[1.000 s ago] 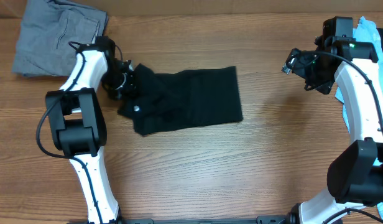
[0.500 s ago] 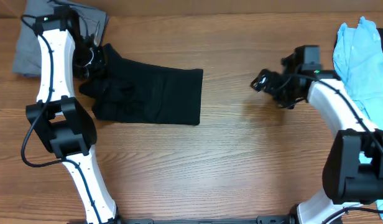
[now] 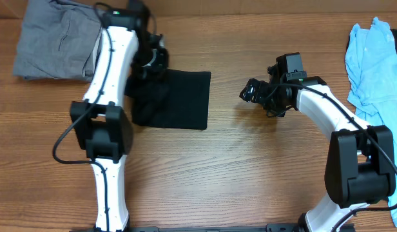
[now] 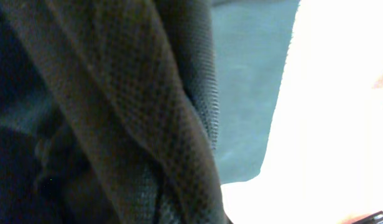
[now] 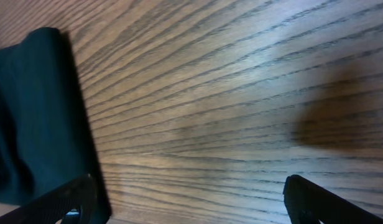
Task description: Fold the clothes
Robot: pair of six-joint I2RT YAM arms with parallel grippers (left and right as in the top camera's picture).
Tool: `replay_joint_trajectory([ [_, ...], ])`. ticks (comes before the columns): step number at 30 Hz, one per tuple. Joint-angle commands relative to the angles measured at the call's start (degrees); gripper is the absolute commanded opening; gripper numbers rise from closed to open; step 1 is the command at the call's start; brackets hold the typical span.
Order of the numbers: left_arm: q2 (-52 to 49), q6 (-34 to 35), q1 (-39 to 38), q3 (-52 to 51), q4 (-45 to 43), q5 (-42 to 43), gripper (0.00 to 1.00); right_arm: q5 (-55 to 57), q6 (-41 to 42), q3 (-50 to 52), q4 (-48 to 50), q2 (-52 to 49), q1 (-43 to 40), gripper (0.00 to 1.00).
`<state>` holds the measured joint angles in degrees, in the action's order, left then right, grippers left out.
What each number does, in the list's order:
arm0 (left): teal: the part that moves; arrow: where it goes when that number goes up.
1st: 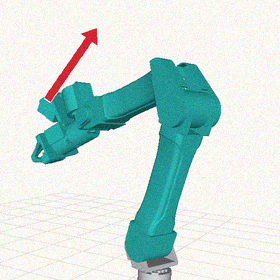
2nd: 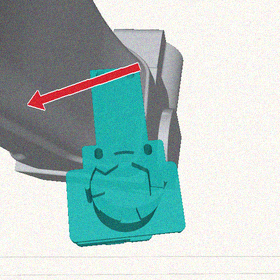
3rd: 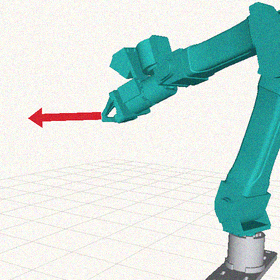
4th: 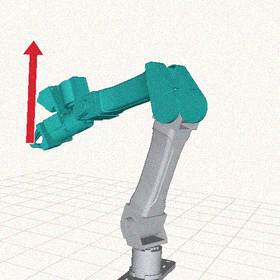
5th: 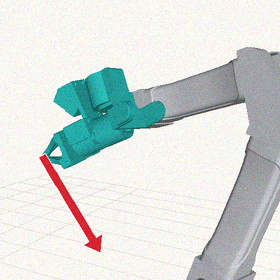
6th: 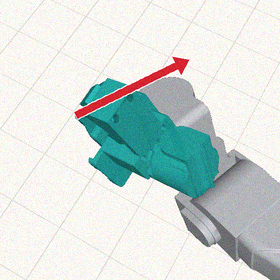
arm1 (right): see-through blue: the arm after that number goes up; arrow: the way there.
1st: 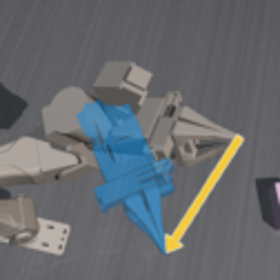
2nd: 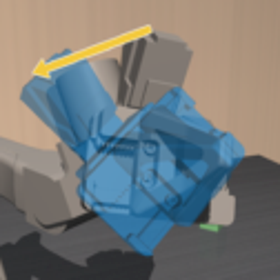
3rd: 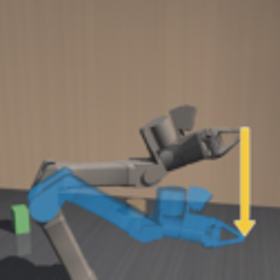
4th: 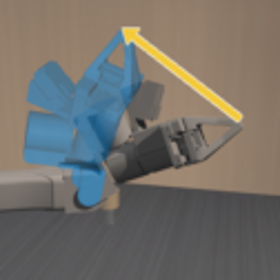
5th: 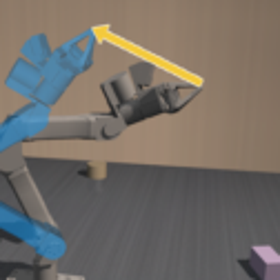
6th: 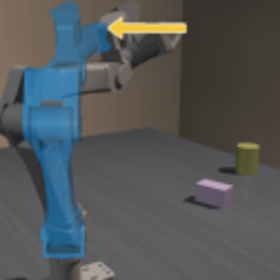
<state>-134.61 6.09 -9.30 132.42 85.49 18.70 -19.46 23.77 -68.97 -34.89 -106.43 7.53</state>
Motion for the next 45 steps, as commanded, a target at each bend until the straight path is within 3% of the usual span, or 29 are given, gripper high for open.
replay_joint_trajectory([
  [1,0.02,0.83,-3.87,1.60,-1.73,1.51,0.04,0.81,0.50,0.35,0.44,-0.42,-0.15,1.00],
  [4,0.00,0.83,-6.32,1.57,-3.58,0.11,0.09,0.74,0.52,0.35,0.35,-0.42,-0.13,1.00],
  [6,-0.07,1.14,-7.87,1.55,-4.35,-2.05,0.19,0.72,0.52,0.35,0.28,-0.42,-0.13,1.00],
  [9,-0.09,1.73,-9.66,1.44,-5.66,-4.31,0.22,0.70,0.52,0.35,0.04,-0.42,-0.13,1.00],
  [13,-0.09,1.64,-11.04,1.25,-7.72,-4.31,0.61,0.72,0.52,0.35,-0.04,-0.42,-0.13,1.00],
  [16,-0.09,1.64,-11.30,1.25,-9.90,-4.26,0.70,0.70,0.52,0.35,-0.09,-0.42,-0.13,1.00],
  [22,0.20,1.62,-10.10,4.04,-9.88,-3.67,0.72,0.74,0.50,0.35,-0.50,-0.42,-0.13,1.00],
  [28,0.39,1.60,-4.44,11.21,-0.55,-10.54,0.73,0.74,0.50,0.35,-0.52,-0.42,-0.13,1.00],
  [33,0.35,-0.44,1.64,9.40,4.35,-6.95,0.73,0.74,0.52,0.35,0.31,-0.42,-0.13,1.00],
  [45,0.24,-2.73,-1.38,-9.53,-9.75,6.51,0.71,0.74,0.52,0.35,0.33,-0.42,-0.13,1.00],
])
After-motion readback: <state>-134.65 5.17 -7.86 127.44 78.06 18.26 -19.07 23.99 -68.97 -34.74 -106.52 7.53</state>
